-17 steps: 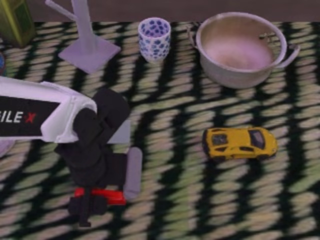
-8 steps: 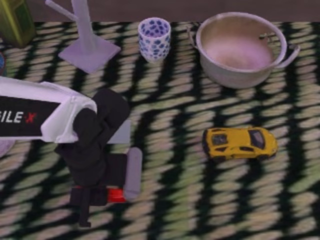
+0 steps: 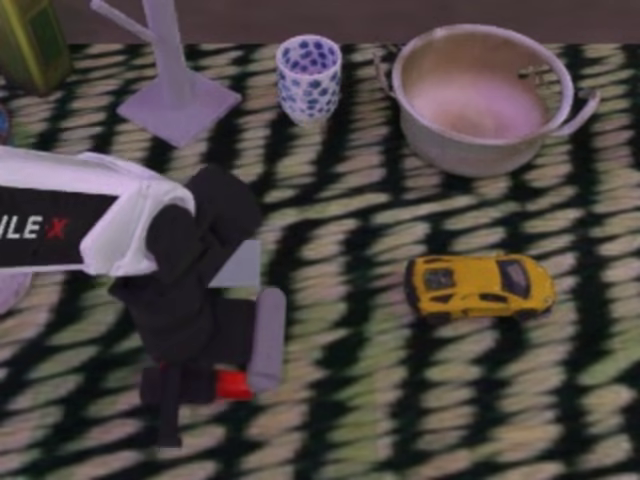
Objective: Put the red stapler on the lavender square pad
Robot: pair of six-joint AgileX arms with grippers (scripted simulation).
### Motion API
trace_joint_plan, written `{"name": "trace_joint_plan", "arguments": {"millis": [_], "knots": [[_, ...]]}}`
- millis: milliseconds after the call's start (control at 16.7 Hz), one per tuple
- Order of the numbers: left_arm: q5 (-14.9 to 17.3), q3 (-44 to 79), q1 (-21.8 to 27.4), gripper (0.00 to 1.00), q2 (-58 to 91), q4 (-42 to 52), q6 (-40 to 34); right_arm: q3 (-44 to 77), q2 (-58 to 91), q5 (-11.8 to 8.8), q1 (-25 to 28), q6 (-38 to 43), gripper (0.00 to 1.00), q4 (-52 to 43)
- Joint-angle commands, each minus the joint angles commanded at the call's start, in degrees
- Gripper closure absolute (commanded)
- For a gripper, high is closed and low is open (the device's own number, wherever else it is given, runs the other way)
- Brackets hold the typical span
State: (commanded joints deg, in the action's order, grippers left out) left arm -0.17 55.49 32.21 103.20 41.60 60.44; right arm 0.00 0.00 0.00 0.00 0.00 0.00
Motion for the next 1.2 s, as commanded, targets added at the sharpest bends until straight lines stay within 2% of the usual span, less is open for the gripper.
{"name": "trace_joint_plan", "arguments": {"millis": [480,900,1080,1200], "knots": [[0.0,11.0,-0.7,1.00,-7.8,19.6,-0.3,0.0,0.0,0.0,0.0,0.0,0.00,0.0],[0.0,12.0,-0.5,1.00,-8.4,21.0,-1.0,0.0,0.0,0.0,0.0,0.0,0.00,0.0],[0.0,14.5,-0.5,1.00,-6.7,21.8,-5.9,0.0,0.0,0.0,0.0,0.0,0.00,0.0],[0.0,17.4,-0.5,1.00,-4.6,22.9,-12.2,0.0,0.0,0.0,0.0,0.0,0.00,0.0]]}}
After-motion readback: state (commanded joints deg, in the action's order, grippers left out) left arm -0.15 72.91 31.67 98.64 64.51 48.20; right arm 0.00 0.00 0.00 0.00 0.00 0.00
